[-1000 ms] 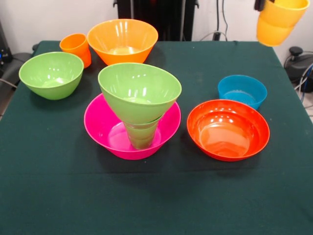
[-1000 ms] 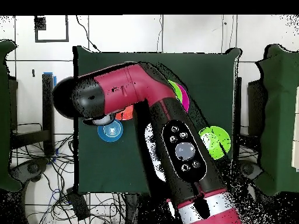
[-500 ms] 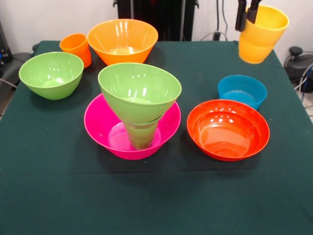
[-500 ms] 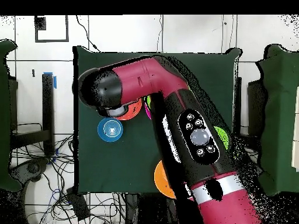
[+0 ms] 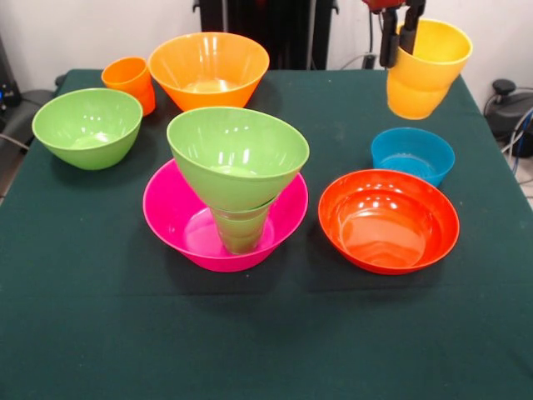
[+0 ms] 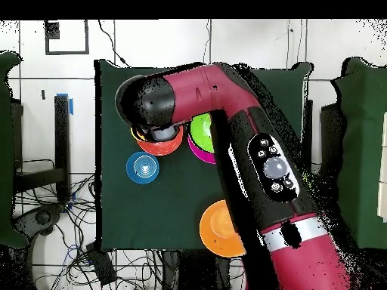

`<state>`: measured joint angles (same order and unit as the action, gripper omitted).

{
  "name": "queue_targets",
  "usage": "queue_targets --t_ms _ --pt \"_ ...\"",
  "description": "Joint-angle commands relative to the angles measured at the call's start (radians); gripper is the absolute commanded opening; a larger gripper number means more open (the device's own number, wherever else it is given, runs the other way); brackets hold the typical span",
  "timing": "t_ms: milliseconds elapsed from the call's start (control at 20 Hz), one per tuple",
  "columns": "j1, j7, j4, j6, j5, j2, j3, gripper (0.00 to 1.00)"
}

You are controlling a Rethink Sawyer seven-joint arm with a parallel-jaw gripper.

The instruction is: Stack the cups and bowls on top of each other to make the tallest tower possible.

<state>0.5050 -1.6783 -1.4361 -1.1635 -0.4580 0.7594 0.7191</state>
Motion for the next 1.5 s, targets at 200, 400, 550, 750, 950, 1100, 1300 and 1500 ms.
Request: queue_targets --t_ms 200,400,550,750,950,1100,1300,1500 --pt "0.002 0.418 0.145 -0.202 -0.085 -0.044 0.046 0.00" --pt "0.008 0.455 0.175 -0.223 -0.097 -0.056 0.050 0.00" --pt "0.011 0.483 0.201 -0.229 -0.110 -0.071 0.053 0.00" --pt "0.013 0.509 0.225 -0.241 -0.119 -0.083 0.048 0.00" --pt "0.023 0.532 0.229 -0.247 -0.120 -0.088 0.042 0.00" --pt "0.021 0.549 0.257 -0.257 -0.126 -0.107 0.041 0.00" --pt "0.018 0.573 0.294 -0.273 -0.139 -0.128 0.039 0.00" --pt "0.026 0.595 0.314 -0.285 -0.141 -0.136 0.040 0.00"
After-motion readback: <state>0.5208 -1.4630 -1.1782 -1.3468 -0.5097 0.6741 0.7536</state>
